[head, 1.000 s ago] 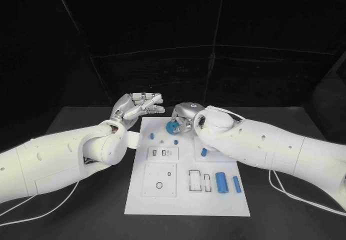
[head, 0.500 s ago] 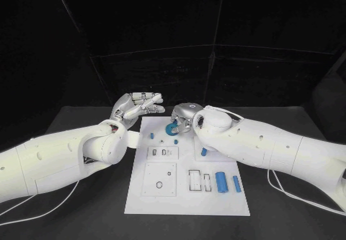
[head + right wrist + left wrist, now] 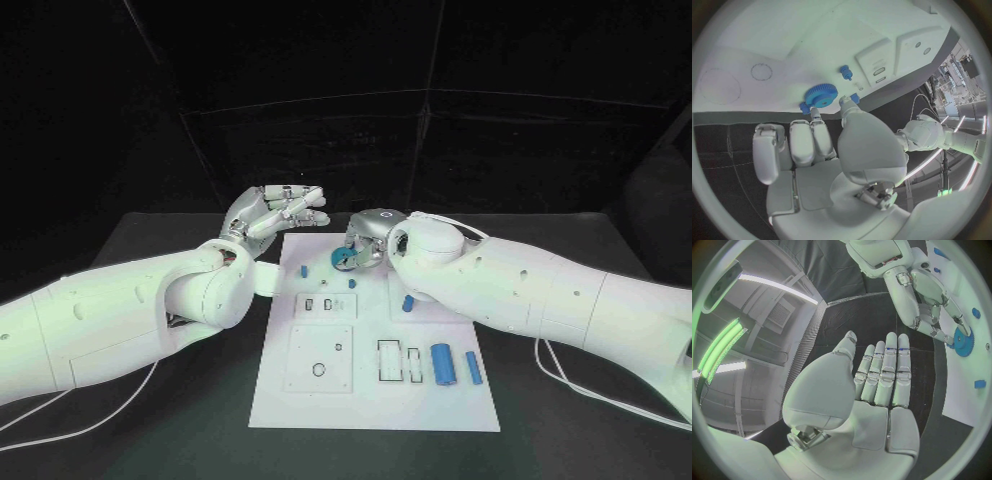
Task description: Assemble the parts on the task board
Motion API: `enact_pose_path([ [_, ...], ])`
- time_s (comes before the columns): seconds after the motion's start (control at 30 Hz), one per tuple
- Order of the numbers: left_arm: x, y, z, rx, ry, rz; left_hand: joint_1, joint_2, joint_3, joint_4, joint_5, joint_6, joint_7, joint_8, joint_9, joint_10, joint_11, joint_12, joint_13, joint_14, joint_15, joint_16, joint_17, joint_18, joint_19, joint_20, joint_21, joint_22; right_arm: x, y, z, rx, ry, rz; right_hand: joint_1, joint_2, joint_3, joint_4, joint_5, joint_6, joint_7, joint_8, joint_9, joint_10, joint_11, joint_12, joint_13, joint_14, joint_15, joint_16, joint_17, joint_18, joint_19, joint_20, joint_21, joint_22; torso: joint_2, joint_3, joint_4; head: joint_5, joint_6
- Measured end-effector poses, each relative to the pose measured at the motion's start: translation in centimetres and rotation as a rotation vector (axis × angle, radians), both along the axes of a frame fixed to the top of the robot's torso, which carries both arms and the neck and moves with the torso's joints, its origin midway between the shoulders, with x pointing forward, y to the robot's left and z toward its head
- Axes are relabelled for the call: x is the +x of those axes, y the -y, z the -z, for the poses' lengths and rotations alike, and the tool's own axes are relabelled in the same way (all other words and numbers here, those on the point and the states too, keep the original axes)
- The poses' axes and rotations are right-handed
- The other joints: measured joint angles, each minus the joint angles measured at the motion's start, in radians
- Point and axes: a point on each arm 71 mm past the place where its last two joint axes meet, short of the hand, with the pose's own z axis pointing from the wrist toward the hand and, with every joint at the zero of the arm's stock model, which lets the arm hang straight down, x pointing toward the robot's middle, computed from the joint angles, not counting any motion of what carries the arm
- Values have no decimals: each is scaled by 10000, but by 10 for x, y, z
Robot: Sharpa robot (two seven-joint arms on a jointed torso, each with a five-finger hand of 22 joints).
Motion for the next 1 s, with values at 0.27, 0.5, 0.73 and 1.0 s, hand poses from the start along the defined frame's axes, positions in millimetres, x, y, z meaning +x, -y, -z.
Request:
enact_pose_path([
  [0.27,0,-1,0,15,-14,-29,0,0,0,0,0,0,0,0,0,0,0,0,1,0,0,0,-1,0,0,0,0,1,-2,25,-5,565,394,192,507,193,-197,-115,411,80,-26,0,0,90,-21,82,0,0,0,39,32,-1,0,0,0,0,-3,9,-7,1,56],
  [0.5,0,-7,0,52,-24,-128,1,0,-29,-29,0,0,0,0,0,0,0,-57,1,0,0,-49,10,0,0,0,0,2,-12,92,-15,1848,759,535,1091,200,-337,-337,430,80,-26,-1,-18,89,-21,59,0,0,0,-38,-273,-1,0,0,0,0,-31,10,-68,-36,128],
  [0.73,0,-9,0,68,-31,-166,1,-1,-29,-28,0,0,0,0,0,0,0,-57,2,0,0,-49,10,0,0,0,0,2,-19,162,-18,2684,357,1118,1919,108,-445,-844,430,162,-108,-1,-13,77,-32,-18,1,0,-1,-87,-418,-1,0,-1,0,0,-83,24,-221,-25,179],
  [1.0,2,-6,1,60,-37,-120,1,-1,-29,-28,0,0,0,0,0,0,0,-57,3,3,3,-49,49,0,0,0,0,-8,-16,199,-15,3034,53,1278,2313,-34,-640,-1190,313,170,-117,-2,-21,15,-94,-122,1,-38,-39,-150,-547,-1,0,-1,-53,0,-100,74,-313,-85,211],
])
